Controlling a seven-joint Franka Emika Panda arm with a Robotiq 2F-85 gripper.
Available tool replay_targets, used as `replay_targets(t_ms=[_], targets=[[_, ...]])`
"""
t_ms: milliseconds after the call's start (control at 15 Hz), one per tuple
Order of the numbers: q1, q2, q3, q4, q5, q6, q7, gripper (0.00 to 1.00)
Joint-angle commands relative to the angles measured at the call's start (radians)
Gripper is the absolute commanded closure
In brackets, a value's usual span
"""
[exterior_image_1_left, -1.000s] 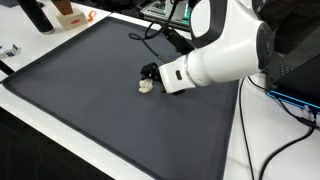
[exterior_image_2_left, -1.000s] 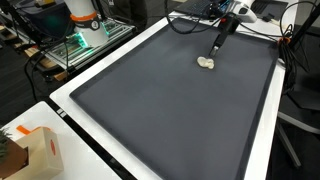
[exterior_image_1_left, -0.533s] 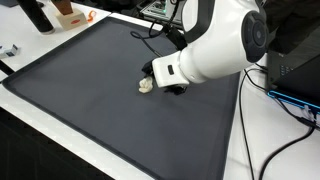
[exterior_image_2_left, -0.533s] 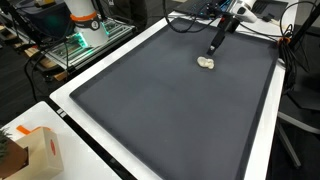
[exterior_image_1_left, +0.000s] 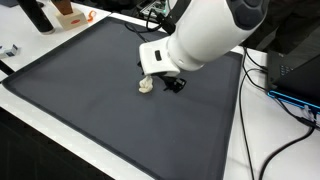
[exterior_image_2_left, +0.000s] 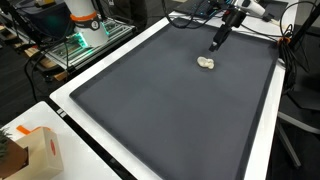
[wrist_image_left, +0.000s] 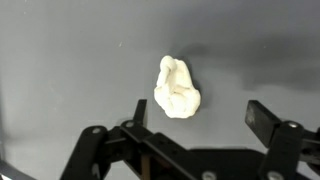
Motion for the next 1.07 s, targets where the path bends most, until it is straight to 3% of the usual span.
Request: replay_targets(t_ms=[0,867,933,1000], targets=[[-0.048,-0.074,0.029,-0.064,0.067,0.049,0.008,0.00],[-0.169,-0.296,0.059,-0.162,0.238,0.123,-0.023,0.00],[-0.150,-0.241,0.044,-0.080,0.204,0.082,-0.005,0.00],[-0.155,-0.253,0.046,-0.087,0.208,0.083,-0.008,0.00]])
